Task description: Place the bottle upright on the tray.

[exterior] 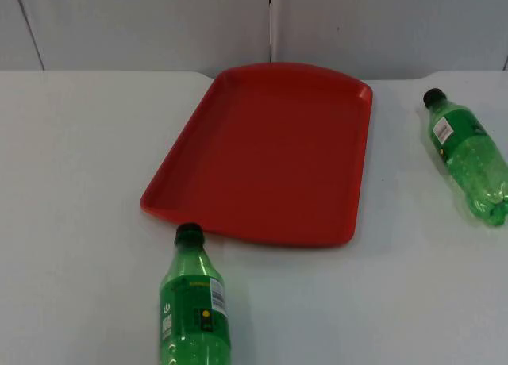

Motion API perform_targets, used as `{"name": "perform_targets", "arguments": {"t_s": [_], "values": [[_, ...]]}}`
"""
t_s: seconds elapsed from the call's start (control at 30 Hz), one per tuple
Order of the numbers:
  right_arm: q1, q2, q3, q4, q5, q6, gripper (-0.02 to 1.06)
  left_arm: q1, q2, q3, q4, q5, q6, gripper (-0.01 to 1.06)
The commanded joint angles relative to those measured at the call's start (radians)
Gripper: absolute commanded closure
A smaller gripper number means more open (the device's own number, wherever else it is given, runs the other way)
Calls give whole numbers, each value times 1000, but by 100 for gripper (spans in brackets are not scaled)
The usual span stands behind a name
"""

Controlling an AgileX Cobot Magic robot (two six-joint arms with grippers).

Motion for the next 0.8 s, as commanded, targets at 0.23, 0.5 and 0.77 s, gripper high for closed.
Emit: {"name": "perform_targets", "arguments": {"t_s": [0.23, 0.5, 0.77], "values": [[-8, -4, 7, 4, -3, -5, -1, 2, 72, -54, -57, 16, -7, 0], [-8, -4, 7, 4, -3, -5, -1, 2, 182, -97, -91, 14, -25, 0], [-8, -4, 7, 4, -3, -5, -1, 2, 280, -97, -138, 14, -25, 0]]}}
